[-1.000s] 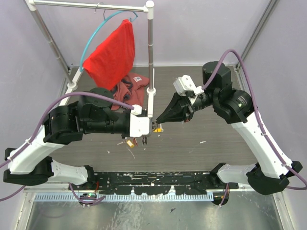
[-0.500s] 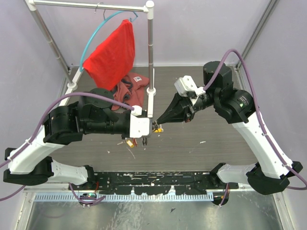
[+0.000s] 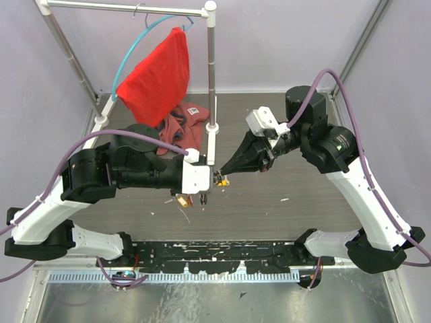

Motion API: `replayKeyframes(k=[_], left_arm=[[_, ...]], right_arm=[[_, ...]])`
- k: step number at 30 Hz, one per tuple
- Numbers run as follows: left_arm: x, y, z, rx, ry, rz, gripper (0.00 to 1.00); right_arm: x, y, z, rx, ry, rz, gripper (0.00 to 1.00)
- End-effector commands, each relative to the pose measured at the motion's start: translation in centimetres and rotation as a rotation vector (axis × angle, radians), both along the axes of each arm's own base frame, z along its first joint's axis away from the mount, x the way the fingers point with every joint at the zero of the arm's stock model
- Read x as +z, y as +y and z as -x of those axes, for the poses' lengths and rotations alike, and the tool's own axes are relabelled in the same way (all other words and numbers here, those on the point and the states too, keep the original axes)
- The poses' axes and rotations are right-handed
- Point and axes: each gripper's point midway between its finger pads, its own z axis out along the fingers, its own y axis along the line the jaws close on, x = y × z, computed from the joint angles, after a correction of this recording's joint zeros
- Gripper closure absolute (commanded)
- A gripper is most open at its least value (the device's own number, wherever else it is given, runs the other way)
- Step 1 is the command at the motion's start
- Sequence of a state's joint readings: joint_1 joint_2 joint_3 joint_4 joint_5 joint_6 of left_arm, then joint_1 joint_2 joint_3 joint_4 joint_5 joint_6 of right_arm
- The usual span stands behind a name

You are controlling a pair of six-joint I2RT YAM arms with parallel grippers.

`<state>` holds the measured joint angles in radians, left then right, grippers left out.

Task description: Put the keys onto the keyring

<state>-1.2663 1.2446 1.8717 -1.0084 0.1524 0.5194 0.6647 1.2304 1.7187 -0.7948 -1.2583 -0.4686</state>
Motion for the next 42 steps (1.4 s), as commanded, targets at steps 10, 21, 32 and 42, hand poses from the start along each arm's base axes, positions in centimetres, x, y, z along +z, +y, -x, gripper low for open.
replayKeyframes(k=[10, 21, 32, 42], left_arm=[[1.7, 0.4, -0.6, 0.037, -0.03, 0.053, 1.0], [1.7, 0.4, -0.8, 0.047, -0.034, 0.054, 1.0], [2.0, 1.0, -0.3, 0.041, -0.016, 0.068, 1.0], [2.1, 1.9, -2.0, 0.151, -0.038, 0.092, 1.0]], right_arm=[[2.4, -1.6, 3.2, 0.085, -0.048, -0.065, 0.99], [2.7, -2.0, 3.7, 0.088, -0.052, -0.071, 0.99], [2.5, -1.6, 1.8, -0.041, -0.082, -0.051, 0.99], [2.3, -1.4, 1.2, -0.065, -0.067, -0.031, 0.99]])
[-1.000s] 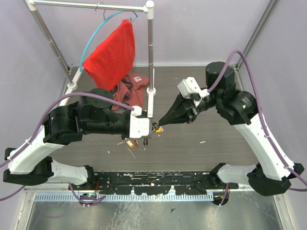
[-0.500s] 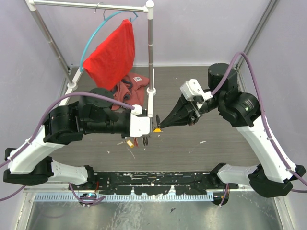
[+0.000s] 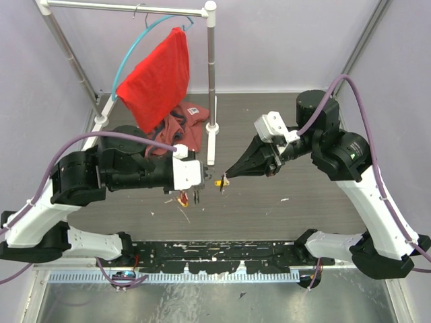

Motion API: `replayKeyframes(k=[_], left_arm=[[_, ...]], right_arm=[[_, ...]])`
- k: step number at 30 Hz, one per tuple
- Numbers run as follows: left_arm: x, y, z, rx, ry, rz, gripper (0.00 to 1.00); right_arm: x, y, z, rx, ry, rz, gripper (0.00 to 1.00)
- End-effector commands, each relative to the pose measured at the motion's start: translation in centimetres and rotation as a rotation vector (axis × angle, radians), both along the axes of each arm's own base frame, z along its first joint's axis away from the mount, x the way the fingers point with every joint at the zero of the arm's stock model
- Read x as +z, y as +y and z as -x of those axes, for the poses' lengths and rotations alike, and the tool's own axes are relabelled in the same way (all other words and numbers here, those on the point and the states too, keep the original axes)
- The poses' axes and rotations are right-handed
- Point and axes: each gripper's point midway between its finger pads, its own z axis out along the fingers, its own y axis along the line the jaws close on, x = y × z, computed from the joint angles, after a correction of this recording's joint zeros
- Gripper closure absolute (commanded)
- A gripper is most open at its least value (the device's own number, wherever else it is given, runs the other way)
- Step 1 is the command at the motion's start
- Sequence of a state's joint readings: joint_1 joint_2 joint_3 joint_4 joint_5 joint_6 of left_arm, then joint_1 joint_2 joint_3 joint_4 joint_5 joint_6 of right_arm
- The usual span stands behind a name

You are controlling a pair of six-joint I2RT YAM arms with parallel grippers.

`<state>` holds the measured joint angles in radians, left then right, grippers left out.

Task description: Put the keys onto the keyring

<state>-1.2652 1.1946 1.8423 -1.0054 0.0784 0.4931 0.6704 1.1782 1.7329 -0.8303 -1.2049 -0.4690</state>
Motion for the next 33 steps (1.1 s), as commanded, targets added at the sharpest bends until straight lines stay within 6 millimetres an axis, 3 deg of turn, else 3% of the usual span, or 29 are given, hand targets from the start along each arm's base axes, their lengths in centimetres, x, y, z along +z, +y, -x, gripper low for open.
replayKeyframes(k=[1, 11, 16, 20, 26, 33], left_arm=[[1.8, 0.3, -1.6, 0.094, -0.042, 0.075, 1.0], [1.7, 0.0, -5.5, 0.264, -0.207, 0.061, 1.0], [1.9, -0.1, -6.3, 0.302, -0.307, 0.079, 1.0], [2.2, 0.1, -6.8, 0.327, -0.354, 0.095, 1.0], [2.7, 0.2, -7.2, 0.378, -0.494, 0.121, 1.0], [2.5, -0.6, -6.2, 0.404, -0.688, 0.053, 1.0]], right_arm=[[1.4, -0.2, 0.1, -0.028, -0.026, -0.02, 0.99], [1.8, 1.2, -2.9, -0.211, 0.204, -0.031, 0.99], [2.2, 1.5, -4.8, -0.369, 0.408, -0.043, 0.99], [2.4, 1.6, -5.3, -0.416, 0.51, -0.039, 0.99], [2.9, 0.9, -5.7, -0.486, 0.506, -0.061, 0.99], [1.9, -0.5, -7.2, -0.636, 0.481, -0.038, 0.99]])
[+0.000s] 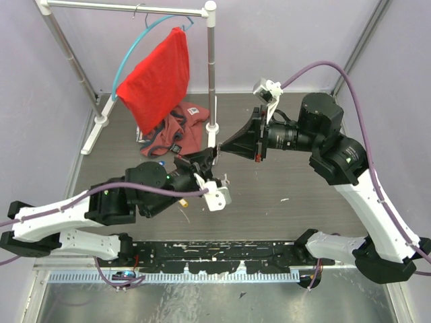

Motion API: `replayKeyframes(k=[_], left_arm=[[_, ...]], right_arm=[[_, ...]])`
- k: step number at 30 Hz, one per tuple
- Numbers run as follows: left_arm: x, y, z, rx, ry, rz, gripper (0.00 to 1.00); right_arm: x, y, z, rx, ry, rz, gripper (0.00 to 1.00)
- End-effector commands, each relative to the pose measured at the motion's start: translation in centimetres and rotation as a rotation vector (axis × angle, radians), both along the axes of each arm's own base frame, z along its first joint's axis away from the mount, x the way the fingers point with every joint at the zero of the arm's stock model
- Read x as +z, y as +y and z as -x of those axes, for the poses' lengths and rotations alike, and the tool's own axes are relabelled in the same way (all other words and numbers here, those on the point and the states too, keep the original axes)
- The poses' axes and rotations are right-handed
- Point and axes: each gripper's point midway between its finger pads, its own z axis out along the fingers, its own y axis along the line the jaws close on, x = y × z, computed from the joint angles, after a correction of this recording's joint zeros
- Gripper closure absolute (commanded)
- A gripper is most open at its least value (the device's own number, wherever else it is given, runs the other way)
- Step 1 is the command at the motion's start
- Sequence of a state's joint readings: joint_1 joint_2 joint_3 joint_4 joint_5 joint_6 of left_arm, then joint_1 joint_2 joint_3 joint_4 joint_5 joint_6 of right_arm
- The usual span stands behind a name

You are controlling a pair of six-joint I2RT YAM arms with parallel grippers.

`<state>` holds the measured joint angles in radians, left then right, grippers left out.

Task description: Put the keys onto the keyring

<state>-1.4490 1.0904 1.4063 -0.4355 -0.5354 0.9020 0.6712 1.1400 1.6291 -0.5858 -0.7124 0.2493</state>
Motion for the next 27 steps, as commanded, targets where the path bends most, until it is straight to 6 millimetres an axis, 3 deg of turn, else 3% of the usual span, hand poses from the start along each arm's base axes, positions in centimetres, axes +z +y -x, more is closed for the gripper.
replayKeyframes(k=[1, 4, 8, 16, 27], left_arm=[[2.7, 0.5, -0.4, 0.094, -0.177, 0.024, 1.0], [2.5, 0.3, -0.9, 0.168, -0.322, -0.016, 1.0], [3.8, -0.2, -0.9, 0.215, -0.514, 0.011, 1.0], [3.8, -1.3, 0.0, 0.14, -0.658, -0.075, 1.0], [2.9, -0.3, -0.7, 0.177, -0.743, -0.226, 1.0]], right_arm=[[1.4, -1.8, -0.7, -0.129, -0.057, 0.006, 0.99], [1.2, -2.6, -1.1, -0.177, -0.082, 0.033, 0.99], [1.3, -3.0, -0.8, -0.179, -0.108, 0.039, 0.99], [2.6, -2.5, 1.2, -0.053, -0.149, 0.02, 0.99], [2.9, -2.4, 2.0, -0.009, -0.163, 0.013, 0.99]])
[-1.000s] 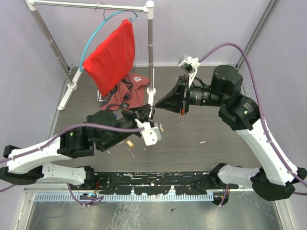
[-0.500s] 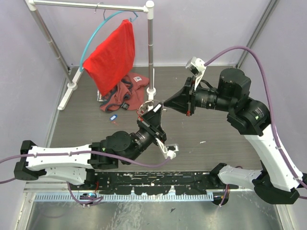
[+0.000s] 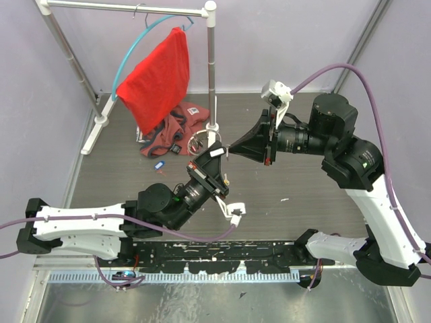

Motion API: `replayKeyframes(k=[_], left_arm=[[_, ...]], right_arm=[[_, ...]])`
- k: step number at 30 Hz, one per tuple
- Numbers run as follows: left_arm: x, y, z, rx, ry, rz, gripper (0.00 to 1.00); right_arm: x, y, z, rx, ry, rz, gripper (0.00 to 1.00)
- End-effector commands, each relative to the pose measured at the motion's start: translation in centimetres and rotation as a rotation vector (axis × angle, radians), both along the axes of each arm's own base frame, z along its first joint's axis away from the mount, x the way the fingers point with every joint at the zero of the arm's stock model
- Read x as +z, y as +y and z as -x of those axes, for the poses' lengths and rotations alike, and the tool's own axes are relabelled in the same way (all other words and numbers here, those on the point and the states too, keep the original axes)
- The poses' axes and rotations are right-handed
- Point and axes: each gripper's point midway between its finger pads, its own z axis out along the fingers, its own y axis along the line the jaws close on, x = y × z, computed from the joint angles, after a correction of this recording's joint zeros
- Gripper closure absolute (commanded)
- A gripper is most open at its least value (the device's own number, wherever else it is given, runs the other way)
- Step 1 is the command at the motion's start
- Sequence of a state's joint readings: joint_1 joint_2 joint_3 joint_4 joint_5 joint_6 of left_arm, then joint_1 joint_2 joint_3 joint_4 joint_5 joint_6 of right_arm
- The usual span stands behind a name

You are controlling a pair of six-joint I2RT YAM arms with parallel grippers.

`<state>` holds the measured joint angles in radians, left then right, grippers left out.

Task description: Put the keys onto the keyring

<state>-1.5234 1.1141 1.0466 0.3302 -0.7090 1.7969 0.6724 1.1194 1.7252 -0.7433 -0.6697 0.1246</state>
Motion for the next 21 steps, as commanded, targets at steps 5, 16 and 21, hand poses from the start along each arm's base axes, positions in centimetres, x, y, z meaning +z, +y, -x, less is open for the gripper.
replayKeyframes(k=[5, 16, 21], left_arm=[[0.3, 1.9, -0.4, 0.049, -0.046, -0.026, 1.0], [-0.2, 2.7, -1.3, 0.092, -0.04, -0.043, 1.0], [-0.6, 2.6, -2.0, 0.117, -0.054, -0.078, 1.0]], right_arm=[[3.0, -0.9, 0.6, -0.022, -0.098, -0.059, 0.99], [3.8, -3.7, -0.1, -0.165, -0.228, -0.016, 0.99], [3.1, -3.3, 0.8, -0.103, -0.192, 0.004, 0.99]])
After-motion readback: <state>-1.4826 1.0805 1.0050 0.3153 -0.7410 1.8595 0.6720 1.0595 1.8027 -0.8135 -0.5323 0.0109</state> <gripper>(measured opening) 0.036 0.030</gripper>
